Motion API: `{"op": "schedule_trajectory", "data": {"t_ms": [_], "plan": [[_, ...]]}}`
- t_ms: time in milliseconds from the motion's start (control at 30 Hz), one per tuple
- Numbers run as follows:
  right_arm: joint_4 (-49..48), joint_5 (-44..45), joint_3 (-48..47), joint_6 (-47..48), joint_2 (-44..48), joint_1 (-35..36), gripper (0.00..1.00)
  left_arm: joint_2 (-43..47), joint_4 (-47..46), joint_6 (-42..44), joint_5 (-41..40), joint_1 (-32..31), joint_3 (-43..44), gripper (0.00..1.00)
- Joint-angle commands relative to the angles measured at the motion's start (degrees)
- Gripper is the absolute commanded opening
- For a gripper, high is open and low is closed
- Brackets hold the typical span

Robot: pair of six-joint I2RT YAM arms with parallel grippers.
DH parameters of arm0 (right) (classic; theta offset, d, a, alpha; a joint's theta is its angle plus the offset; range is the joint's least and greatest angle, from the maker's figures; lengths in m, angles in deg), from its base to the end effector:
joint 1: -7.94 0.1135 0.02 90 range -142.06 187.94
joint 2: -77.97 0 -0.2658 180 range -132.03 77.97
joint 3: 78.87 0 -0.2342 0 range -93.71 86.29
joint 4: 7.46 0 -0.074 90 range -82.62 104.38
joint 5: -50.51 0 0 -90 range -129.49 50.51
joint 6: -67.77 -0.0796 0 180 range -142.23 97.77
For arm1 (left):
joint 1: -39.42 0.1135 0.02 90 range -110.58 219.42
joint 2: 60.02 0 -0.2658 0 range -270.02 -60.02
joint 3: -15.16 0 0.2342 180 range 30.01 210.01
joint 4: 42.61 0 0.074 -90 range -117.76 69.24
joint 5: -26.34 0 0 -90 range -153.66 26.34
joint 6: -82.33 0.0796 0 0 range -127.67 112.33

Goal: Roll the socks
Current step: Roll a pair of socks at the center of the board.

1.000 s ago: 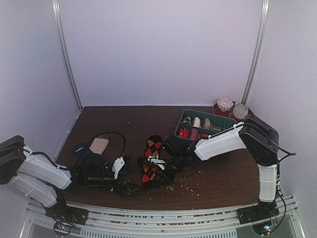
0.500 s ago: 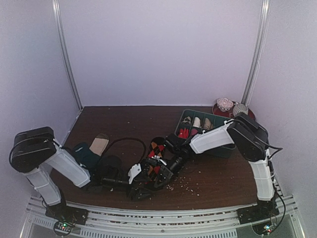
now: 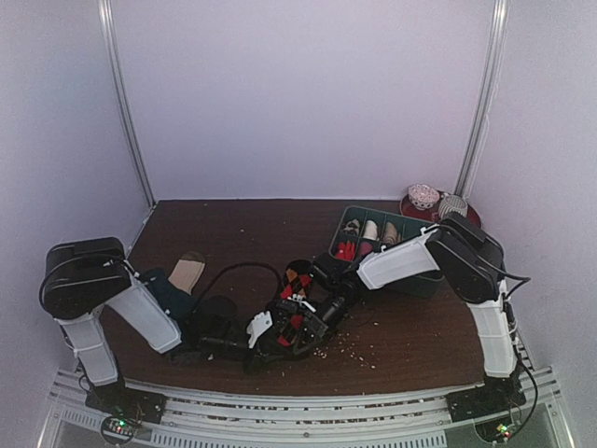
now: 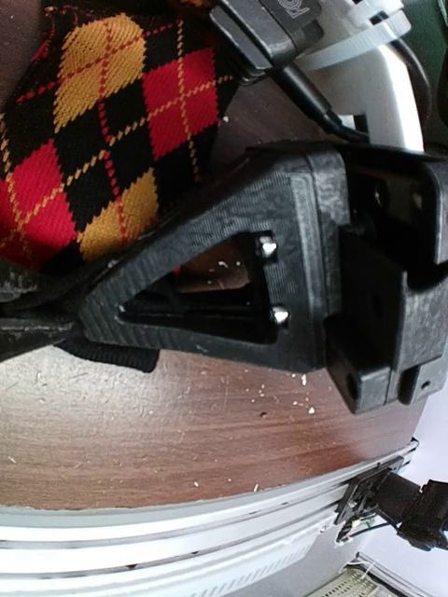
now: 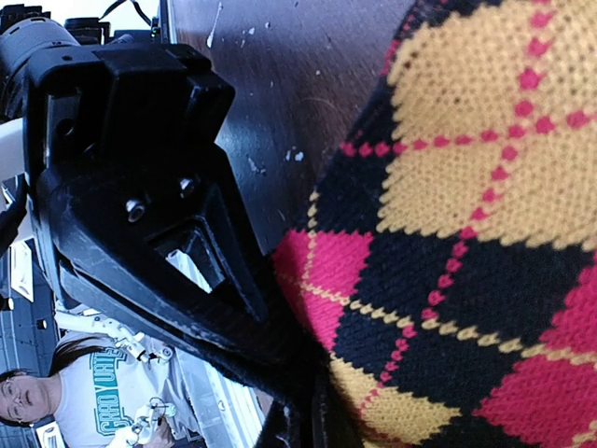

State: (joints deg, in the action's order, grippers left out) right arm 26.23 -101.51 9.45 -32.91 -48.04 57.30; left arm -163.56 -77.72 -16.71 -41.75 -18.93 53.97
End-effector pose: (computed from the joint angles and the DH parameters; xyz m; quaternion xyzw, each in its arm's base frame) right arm 0.2146 0.3579 0.0932 0.3713 -0.7614 -0.5196 0.1116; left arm 0.1378 -0.2801 0.0870 0.4409 0.7314 -0.4106 0.3196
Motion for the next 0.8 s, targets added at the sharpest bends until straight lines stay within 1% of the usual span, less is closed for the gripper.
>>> {"op": "schedule_trajectory", "data": {"t_ms": [0,133,167,233,300,333,433,500,600,667,767], "plan": [[2.0,3.6,1.6,0.4,-1.5,-0.1,0.00,-1.7,-0.2,-2.2,1.7,-0.3,-0.5,0.00],[-0.6,3.9,1.9,0.6,1.7,-0.1,0.00,-2.5,0.4,-6.5,0.4,-0.1,-1.9,0.00],[-2.2,4.9,2.5,0.4,3.4,-0.2,0.02,-2.5,0.8,-8.5,0.4,0.3,-2.2,0.00],[-9.6,8.2,5.2,-0.9,8.6,-0.6,0.06,-2.6,2.4,-13.2,1.2,1.4,-2.5,0.00],[-19.1,11.2,10.1,-2.1,15.3,-1.0,0.09,-2.5,3.3,-17.8,2.8,2.2,-3.0,0.00],[-23.4,14.1,12.9,-1.3,18.9,-1.0,0.11,-2.5,4.3,-20.2,3.4,2.4,-2.9,0.00],[-33.5,21.3,21.3,4.4,27.9,0.1,0.17,-3.6,10.4,-25.6,5.5,3.3,-1.2,0.00],[-37.8,25.2,26.4,10.7,32.0,1.9,0.20,-4.8,12.8,-27.9,8.4,4.3,-0.3,0.00],[-39.1,32.3,30.9,20.6,33.5,6.4,0.22,-6.4,14.8,-30.2,11.5,5.9,0.5,0.00],[-36.9,36.2,30.1,25.5,31.5,9.4,0.22,-6.8,16.5,-30.6,12.1,6.4,1.0,0.00],[-35.1,37.9,28.8,27.7,28.7,11.8,0.22,-7.1,18.3,-31.0,12.8,7.2,1.2,0.00]]}}
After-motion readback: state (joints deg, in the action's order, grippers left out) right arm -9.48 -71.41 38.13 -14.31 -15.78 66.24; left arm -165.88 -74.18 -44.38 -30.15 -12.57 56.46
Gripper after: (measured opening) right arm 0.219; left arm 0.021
